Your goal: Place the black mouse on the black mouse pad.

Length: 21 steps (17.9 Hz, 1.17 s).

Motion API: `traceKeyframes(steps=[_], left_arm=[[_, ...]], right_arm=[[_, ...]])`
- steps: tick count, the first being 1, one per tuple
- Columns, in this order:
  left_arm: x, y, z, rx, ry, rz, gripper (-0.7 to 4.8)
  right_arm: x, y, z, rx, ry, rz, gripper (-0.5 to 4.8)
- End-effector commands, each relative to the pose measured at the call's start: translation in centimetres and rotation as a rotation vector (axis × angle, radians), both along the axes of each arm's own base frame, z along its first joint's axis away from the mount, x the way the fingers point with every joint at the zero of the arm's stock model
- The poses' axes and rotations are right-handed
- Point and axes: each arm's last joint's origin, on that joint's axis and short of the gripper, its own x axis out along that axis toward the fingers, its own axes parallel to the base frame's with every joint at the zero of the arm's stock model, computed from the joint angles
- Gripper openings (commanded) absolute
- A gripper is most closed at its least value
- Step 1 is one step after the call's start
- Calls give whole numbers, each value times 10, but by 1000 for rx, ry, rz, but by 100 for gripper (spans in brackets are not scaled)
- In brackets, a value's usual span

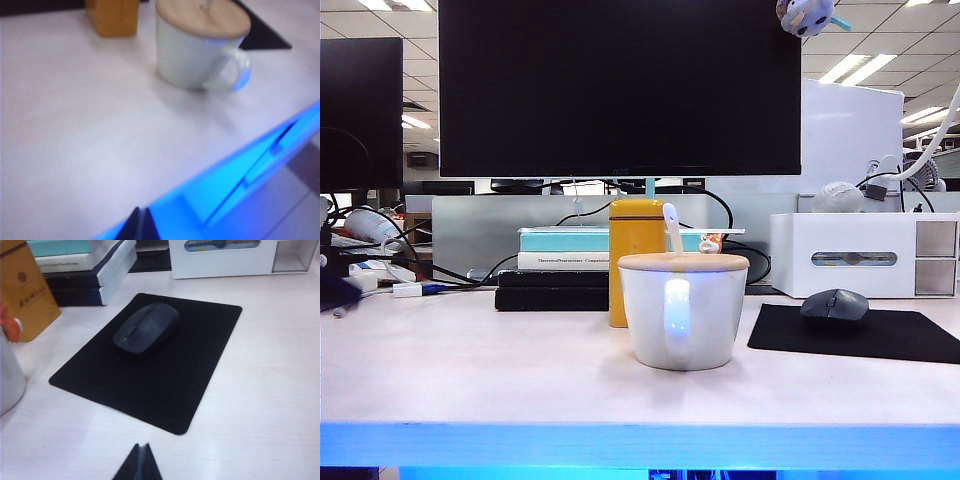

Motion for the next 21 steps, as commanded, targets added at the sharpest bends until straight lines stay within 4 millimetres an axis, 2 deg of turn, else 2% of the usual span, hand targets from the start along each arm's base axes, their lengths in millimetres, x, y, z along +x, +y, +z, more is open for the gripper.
traceKeyframes(steps=[1,5,7,10,13,21], left_arm=[[6,7,4,-54,-11,32,-1],[24,41,9,-111,-50,310,-1],[25,59,16,-142,-140,494,-1],[25,76,21,-149,-208,661,-1],[25,82,20,-142,-208,718,-1],[25,82,20,-142,-208,717,-1]], right_arm=[[0,0,-1,1,-5,0,-1],[0,0,0,2,-19,-1,-1],[0,0,0,2,-18,-1,-1],[0,0,0,2,-18,-1,-1],[0,0,0,2,-18,-1,-1],[0,-3,0,2,-18,-28,-1]])
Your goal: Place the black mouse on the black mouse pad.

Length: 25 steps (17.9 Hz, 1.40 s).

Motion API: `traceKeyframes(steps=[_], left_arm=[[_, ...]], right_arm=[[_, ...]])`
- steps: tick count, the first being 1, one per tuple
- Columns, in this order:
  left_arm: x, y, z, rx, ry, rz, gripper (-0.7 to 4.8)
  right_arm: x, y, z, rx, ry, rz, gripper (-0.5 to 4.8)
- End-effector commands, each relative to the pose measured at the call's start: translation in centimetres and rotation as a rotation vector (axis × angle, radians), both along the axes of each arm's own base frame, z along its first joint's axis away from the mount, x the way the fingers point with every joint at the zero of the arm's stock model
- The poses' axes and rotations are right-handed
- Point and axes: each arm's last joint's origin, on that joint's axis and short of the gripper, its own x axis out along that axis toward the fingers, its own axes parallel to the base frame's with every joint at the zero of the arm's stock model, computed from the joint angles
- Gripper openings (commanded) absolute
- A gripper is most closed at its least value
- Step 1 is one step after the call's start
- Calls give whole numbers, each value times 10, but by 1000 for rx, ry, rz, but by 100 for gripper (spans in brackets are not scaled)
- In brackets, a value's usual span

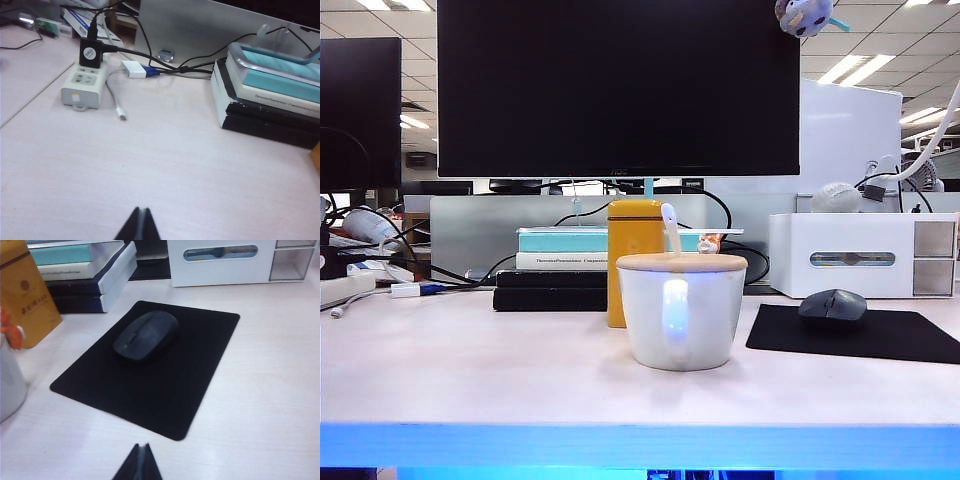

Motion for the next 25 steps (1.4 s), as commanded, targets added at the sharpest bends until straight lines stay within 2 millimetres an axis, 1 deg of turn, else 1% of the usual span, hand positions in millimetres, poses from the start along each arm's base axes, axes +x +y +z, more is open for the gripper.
traceKeyframes(steps=[1,3,7,8,11,25], left_arm=[[0,0,1,1,-13,-3,-1],[0,0,1,1,-12,-5,-1],[0,0,1,1,-12,-5,-1],[0,0,1,1,-12,-5,-1],[0,0,1,1,-12,-5,-1],[0,0,1,1,-12,-5,-1]], right_arm=[[1,-5,-2,0,5,-49,-1],[1,-13,-2,-1,3,-140,-1],[3,-14,-2,-49,-44,-306,-1],[3,-13,-2,-69,-53,-317,-1],[5,-12,-3,-210,-87,-285,-1],[5,-12,-3,-211,-87,-271,-1]])
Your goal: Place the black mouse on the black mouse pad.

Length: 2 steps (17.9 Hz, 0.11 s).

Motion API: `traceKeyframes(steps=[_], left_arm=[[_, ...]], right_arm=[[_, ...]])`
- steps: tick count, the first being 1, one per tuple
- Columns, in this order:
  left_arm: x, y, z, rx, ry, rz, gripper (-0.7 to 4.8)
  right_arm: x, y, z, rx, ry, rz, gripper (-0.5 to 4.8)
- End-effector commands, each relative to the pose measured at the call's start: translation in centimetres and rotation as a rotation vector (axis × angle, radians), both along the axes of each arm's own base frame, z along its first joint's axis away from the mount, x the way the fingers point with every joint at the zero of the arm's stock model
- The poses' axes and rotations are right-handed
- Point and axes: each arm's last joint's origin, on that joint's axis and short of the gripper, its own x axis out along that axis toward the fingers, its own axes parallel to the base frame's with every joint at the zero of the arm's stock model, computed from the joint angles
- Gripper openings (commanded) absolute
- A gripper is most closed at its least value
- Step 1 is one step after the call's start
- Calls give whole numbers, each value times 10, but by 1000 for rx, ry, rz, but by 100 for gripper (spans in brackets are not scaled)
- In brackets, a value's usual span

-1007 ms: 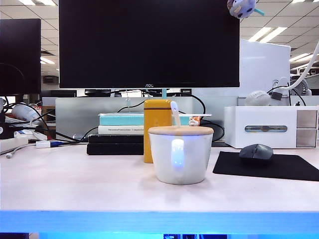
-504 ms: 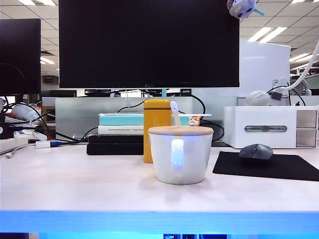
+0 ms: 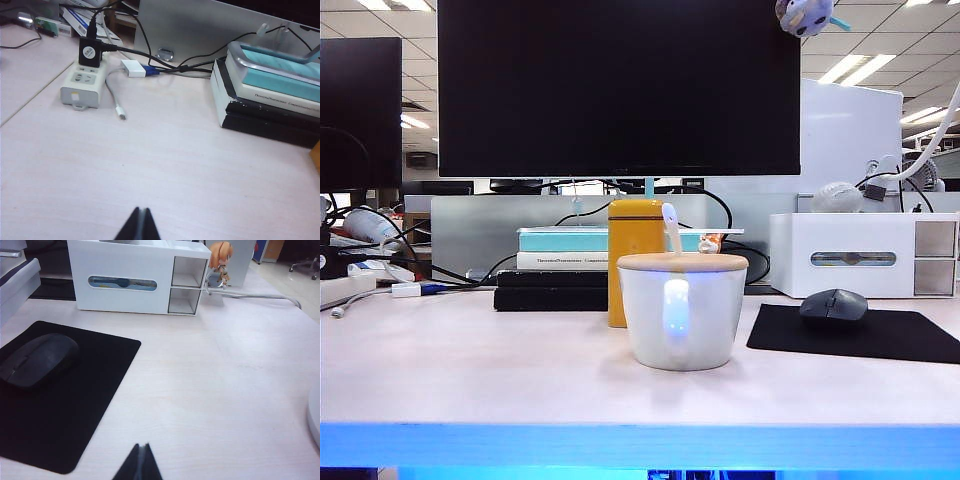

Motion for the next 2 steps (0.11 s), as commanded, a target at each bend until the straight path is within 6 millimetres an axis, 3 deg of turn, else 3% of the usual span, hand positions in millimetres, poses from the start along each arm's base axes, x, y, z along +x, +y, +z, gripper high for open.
traceKeyframes(steps=[1,2], left_arm=[[0,0,2,1,-14,-2,-1],[0,0,2,1,-14,-3,-1]], right_arm=[[1,0,-3,-3,4,2,-1],[1,0,-3,-3,4,2,-1]])
